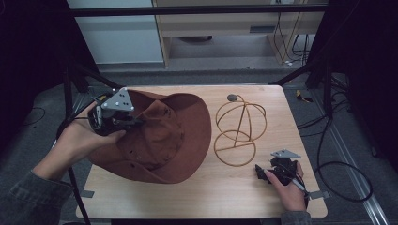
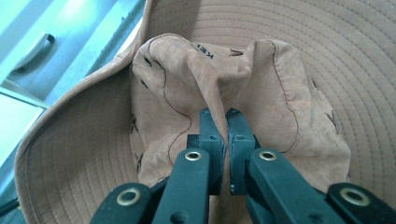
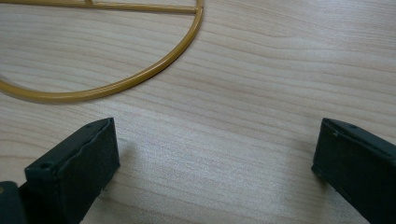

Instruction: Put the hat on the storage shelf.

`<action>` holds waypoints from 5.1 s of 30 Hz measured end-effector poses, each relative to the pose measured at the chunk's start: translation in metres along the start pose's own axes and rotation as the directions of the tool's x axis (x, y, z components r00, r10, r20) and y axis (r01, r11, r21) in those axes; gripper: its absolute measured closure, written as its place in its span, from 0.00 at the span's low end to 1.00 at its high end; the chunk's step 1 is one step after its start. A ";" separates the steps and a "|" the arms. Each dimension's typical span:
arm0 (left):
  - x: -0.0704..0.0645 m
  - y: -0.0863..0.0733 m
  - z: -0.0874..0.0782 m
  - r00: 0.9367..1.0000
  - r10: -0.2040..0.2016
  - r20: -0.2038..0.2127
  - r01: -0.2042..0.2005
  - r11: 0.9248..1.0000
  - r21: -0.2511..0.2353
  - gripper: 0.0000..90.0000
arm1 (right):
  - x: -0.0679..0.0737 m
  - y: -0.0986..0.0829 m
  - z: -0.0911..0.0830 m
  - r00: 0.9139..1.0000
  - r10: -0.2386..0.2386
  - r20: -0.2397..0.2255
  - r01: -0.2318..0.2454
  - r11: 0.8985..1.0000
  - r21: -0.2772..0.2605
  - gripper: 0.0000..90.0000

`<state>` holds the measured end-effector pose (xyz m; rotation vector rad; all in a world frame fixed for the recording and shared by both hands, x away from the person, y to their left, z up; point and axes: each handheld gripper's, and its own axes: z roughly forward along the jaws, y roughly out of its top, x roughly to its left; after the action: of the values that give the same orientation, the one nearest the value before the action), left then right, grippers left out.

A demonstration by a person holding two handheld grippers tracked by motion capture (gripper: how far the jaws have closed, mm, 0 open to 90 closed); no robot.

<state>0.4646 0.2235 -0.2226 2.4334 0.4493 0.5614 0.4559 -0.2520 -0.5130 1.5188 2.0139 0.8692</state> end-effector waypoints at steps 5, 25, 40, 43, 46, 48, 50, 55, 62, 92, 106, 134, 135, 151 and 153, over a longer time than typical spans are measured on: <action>0.001 0.012 -0.011 1.000 0.026 -0.013 -0.026 0.999 -0.022 0.98 | 0.000 0.000 0.000 1.000 -0.002 0.001 0.002 1.000 0.000 0.00; 0.010 0.067 -0.019 0.997 0.063 -0.041 -0.066 0.995 -0.078 0.98 | 0.000 0.000 0.000 1.000 -0.004 0.003 0.004 1.000 0.000 0.00; 0.006 0.114 0.016 0.994 0.104 -0.030 -0.106 0.992 -0.073 0.98 | 0.000 0.000 0.000 1.000 0.000 0.003 0.000 1.000 -0.001 0.00; 0.006 0.122 0.023 0.994 0.107 -0.023 -0.108 0.991 -0.076 0.98 | 0.000 0.000 0.000 1.000 -0.001 0.002 0.001 1.000 0.001 0.00; 0.003 0.130 0.031 0.993 0.117 -0.015 -0.118 0.990 -0.080 0.98 | 0.000 0.000 0.000 1.000 -0.001 0.002 0.001 1.000 0.002 0.00; 0.003 0.132 0.032 0.992 0.122 -0.014 -0.122 0.989 -0.079 0.98 | 0.000 0.000 0.000 1.000 -0.001 0.002 0.001 1.000 0.002 0.00; 0.001 0.136 0.034 0.992 0.126 -0.012 -0.127 0.989 -0.081 0.98 | 0.000 0.000 0.000 1.000 -0.001 0.002 0.001 1.000 0.001 0.00; -0.002 0.146 0.042 0.991 0.133 -0.003 -0.133 0.988 -0.081 0.98 | 0.000 0.000 0.000 1.000 0.000 0.002 0.000 1.000 0.001 0.00; -0.003 0.154 0.050 0.989 0.149 0.009 -0.148 0.987 -0.067 0.98 | 0.000 0.000 0.000 1.000 -0.001 0.002 0.001 1.000 0.002 0.01; -0.020 0.182 0.076 0.983 0.181 0.023 -0.179 0.981 -0.071 0.98 | 0.000 0.000 0.000 1.000 -0.002 0.004 0.002 1.000 0.002 0.01; -0.022 0.199 0.094 0.980 0.196 0.031 -0.194 0.980 -0.052 0.98 | 0.000 0.000 0.000 1.000 -0.002 0.001 0.002 1.000 0.002 0.01; -0.030 0.220 0.121 0.976 0.210 0.065 -0.207 0.977 -0.048 0.98 | 0.000 0.000 0.000 1.000 0.002 0.001 -0.002 1.000 0.003 0.01; -0.032 0.221 0.124 0.975 0.211 0.069 -0.208 0.977 -0.048 0.98 | 0.000 0.000 0.000 1.000 0.002 0.000 -0.002 1.000 0.002 0.01; -0.044 0.225 0.149 0.965 0.242 0.101 -0.242 0.970 -0.010 0.97 | 0.000 0.000 0.000 1.000 0.000 0.002 0.000 1.000 0.003 0.01; -0.045 0.224 0.151 0.966 0.240 0.101 -0.240 0.971 -0.008 0.97 | 0.000 0.000 0.000 1.000 0.000 0.002 0.000 1.000 0.003 0.01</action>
<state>0.5411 -0.0391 -0.2077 2.5239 0.1130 0.5342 0.4557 -0.2522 -0.5131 1.5211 2.0144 0.8654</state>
